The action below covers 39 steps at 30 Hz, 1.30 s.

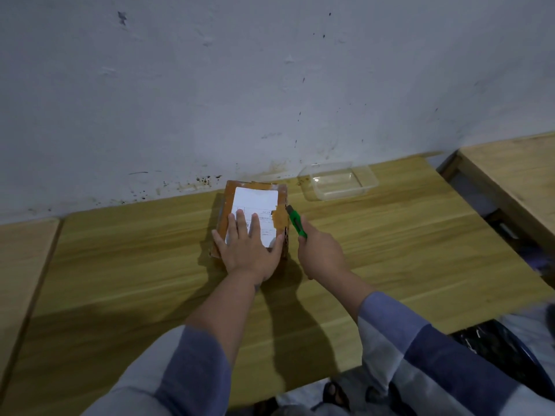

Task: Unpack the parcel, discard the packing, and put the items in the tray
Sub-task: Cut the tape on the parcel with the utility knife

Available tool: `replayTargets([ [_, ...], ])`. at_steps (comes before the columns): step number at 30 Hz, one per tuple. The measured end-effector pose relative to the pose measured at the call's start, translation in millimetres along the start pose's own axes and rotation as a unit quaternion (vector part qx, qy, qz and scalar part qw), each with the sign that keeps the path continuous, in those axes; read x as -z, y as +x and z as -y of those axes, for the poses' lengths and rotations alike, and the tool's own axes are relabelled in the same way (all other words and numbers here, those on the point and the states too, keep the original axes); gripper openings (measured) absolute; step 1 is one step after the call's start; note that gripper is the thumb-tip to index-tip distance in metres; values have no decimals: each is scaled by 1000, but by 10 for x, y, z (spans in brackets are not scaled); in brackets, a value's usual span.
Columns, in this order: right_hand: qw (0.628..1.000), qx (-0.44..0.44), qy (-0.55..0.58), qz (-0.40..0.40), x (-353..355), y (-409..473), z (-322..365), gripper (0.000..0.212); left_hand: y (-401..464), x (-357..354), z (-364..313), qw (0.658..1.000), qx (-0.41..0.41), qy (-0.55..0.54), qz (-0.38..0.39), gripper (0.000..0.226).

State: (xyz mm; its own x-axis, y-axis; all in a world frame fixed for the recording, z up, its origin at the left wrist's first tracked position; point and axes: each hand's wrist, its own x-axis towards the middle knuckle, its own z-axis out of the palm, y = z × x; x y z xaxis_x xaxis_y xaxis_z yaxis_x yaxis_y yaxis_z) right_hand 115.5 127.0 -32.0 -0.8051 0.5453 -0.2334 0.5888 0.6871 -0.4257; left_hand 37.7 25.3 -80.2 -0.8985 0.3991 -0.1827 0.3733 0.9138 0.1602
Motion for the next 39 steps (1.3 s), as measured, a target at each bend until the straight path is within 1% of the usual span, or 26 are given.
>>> replayTargets([
  [3,996,10,-80,39,88,48,114,63,26,21,187,997,-78,19,-9,78],
  [5,991,10,-110,69,173,78,217,62,56,57,349,989,-142,30,-1,87],
  [7,995,-18,-68,75,210,144,293,46,84,107,491,980,-195,41,15,104],
  [8,996,-32,-47,67,208,183,317,37,96,127,541,976,-212,50,21,108],
  [10,997,-37,-42,56,197,222,362,29,118,126,590,971,-226,74,19,107],
  [13,997,-31,-54,50,162,194,369,31,122,64,557,971,-218,98,4,96],
  [16,994,-9,-104,32,120,76,323,35,110,16,508,974,-207,91,-13,97],
  [20,989,18,-146,28,83,-109,302,57,87,-5,468,977,-192,88,-8,98],
  [23,987,22,-158,23,44,-167,311,66,47,22,418,980,-179,85,1,93],
  [26,988,16,-154,20,24,-206,298,68,10,34,359,982,-168,81,6,88],
  [30,989,20,-148,12,13,-263,229,69,-5,6,301,986,-151,78,4,95],
  [34,987,20,-157,5,7,-319,182,70,-48,18,237,987,-141,73,6,90],
  [37,986,10,-162,23,-54,-400,117,66,-48,-28,196,989,-128,75,-10,90],
  [39,985,3,-172,29,-109,-452,43,67,-47,-56,169,990,-122,71,-19,89],
])
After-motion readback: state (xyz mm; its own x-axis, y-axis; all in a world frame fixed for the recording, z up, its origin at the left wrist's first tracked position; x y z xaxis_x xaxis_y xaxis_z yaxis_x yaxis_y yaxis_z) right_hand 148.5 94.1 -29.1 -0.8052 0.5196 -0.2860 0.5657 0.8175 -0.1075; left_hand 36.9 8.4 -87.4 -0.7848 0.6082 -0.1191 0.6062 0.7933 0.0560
